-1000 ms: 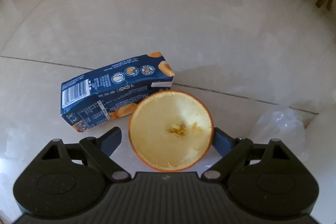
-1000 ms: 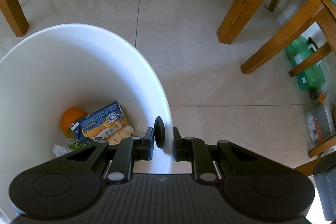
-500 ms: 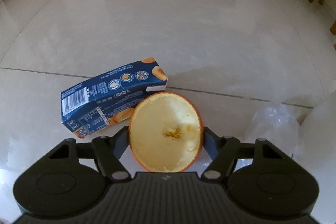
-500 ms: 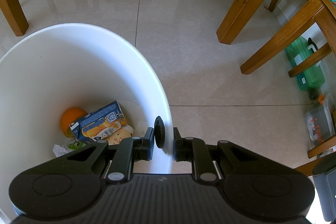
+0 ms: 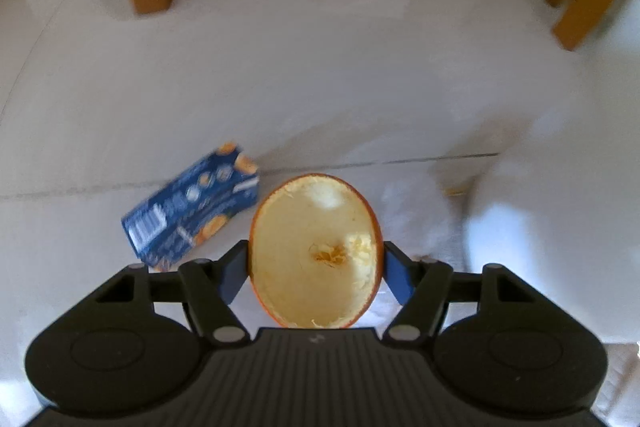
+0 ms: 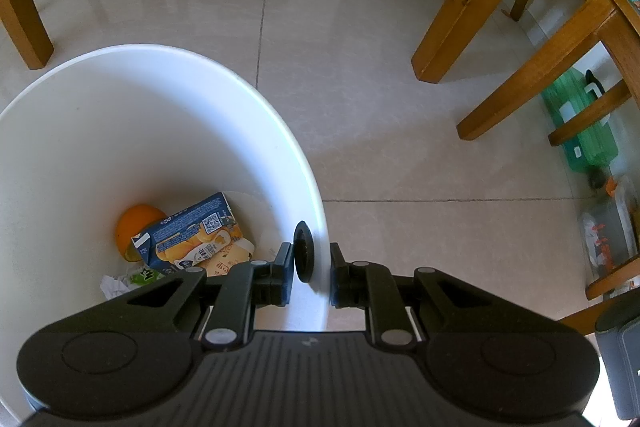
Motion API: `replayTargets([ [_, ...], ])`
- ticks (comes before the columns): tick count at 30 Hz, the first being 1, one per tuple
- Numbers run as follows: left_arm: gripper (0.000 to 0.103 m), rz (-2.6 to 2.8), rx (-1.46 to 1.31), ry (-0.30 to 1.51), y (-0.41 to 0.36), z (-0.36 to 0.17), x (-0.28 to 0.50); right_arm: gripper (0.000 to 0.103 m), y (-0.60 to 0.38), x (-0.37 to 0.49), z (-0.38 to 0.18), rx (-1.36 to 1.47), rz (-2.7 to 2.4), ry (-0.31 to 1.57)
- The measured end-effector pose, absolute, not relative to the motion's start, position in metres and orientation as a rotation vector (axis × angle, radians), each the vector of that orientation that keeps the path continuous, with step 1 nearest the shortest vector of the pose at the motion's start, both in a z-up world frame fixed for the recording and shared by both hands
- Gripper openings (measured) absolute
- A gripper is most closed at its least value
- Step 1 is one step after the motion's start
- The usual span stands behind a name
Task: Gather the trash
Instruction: 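Carry the orange peel half with the left tool into the bin and release, then lower the left tool onto the blue juice carton and close it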
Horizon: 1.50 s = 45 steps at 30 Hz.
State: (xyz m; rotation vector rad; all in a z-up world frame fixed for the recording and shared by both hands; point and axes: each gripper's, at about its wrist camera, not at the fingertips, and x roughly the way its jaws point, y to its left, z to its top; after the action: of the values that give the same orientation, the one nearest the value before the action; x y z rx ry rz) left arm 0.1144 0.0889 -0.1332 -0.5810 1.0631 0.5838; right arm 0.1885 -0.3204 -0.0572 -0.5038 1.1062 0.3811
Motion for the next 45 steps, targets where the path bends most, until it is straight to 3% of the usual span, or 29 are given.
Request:
replayTargets([
  [16, 0.069, 0.331, -0.386, 0.953, 0.062, 0.070, 0.153, 0.021, -0.318, 0.190, -0.058, -0.502, 0.366, 1.113],
  [20, 0.070, 0.210, -0.352, 0.918, 0.040, 0.099, 0.173, 0.021, -0.319, 0.191, -0.057, -0.500, 0.367, 1.115],
  [22, 0.070, 0.161, -0.351, 0.917, 0.023, 0.103, 0.182, 0.021, -0.319, 0.190, -0.057, -0.502, 0.370, 1.113],
  [24, 0.078, 0.110, -0.348, 0.913, 0.010, 0.104, 0.190, 0.021, -0.320, 0.190, -0.057, -0.505, 0.374, 1.109],
  [26, 0.098, 0.102, -0.326, 0.901, -0.002, 0.104, 0.201, 0.020, -0.320, 0.189, -0.057, -0.508, 0.377, 1.108],
  [45, 0.099, 0.226, -0.266, 0.919, 0.035, 0.090, 0.181, 0.020, -0.321, 0.188, -0.059, -0.505, 0.385, 1.108],
])
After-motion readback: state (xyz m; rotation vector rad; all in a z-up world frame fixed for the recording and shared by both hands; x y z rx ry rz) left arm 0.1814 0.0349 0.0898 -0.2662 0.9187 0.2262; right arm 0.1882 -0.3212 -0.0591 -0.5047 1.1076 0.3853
